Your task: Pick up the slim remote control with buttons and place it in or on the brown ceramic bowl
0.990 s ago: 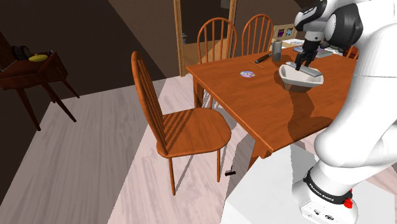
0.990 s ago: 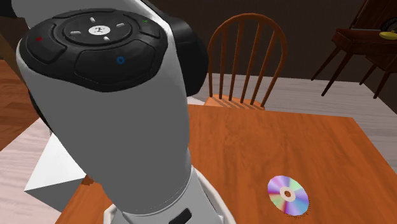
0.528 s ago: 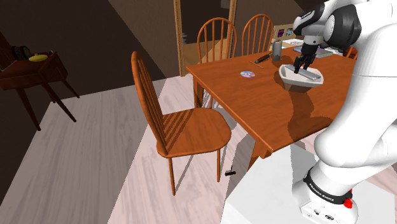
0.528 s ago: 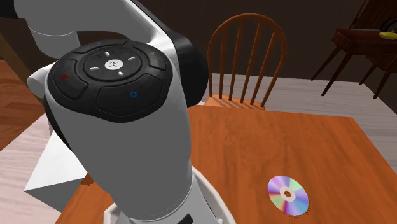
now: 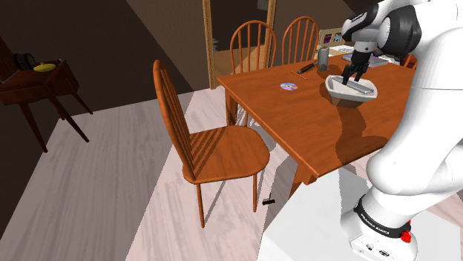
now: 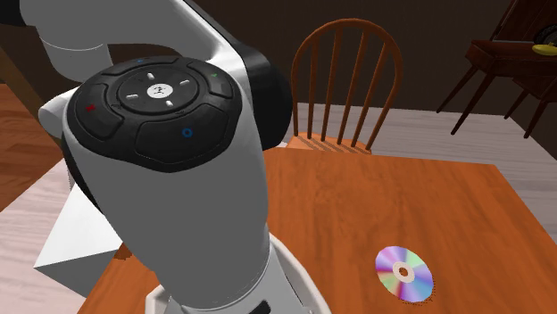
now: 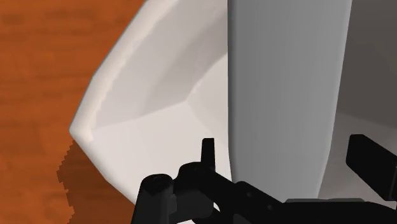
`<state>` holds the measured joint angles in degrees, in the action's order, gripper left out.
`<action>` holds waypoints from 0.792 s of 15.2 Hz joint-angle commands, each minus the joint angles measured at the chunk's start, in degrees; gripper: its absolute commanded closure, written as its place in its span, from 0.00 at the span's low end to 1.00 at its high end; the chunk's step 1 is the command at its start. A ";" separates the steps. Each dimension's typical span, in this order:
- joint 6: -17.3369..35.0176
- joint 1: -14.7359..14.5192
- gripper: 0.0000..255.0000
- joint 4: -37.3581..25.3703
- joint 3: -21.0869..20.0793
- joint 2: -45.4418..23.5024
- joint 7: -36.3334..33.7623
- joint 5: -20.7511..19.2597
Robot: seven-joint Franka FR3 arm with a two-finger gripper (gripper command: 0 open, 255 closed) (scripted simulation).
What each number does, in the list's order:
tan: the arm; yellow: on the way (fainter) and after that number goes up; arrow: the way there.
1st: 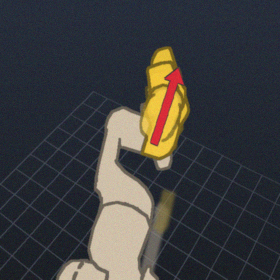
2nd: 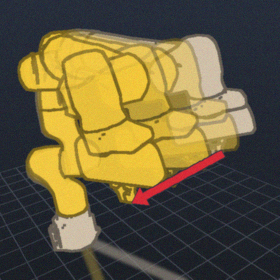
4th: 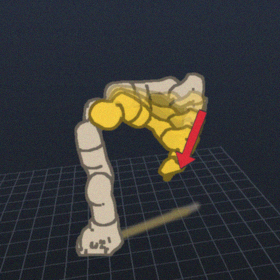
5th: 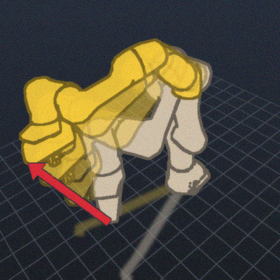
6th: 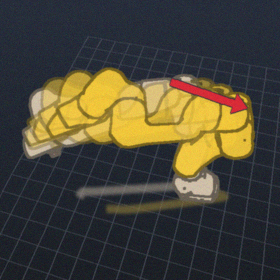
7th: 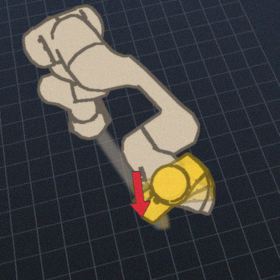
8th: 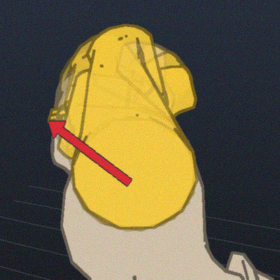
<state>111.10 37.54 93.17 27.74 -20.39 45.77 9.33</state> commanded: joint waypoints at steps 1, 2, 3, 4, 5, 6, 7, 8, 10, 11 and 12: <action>0.00 0.00 0.00 0.00 0.00 0.00 0.00 0.00; -1.75 0.00 0.00 -1.39 0.12 0.41 -0.19 -0.26; -3.53 0.03 0.00 -2.88 0.22 0.75 -0.35 -0.48; -5.34 0.09 0.00 -4.48 0.31 1.00 -0.49 -0.65; -6.80 0.16 0.00 -5.82 0.36 1.14 -0.58 -0.76; -6.80 0.16 0.00 -5.82 0.37 1.14 -0.58 -0.76; -6.80 0.15 0.00 -5.81 0.37 1.15 -0.58 -0.77; -6.80 0.16 0.00 -5.82 0.37 1.14 -0.58 -0.76; -6.80 0.16 0.00 -5.82 0.37 1.14 -0.58 -0.76; -6.80 0.16 0.00 -5.82 0.37 1.14 -0.58 -0.76; -6.80 0.16 0.00 -5.82 0.37 1.14 -0.58 -0.76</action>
<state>104.31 37.70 87.36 28.11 -19.25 45.19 8.57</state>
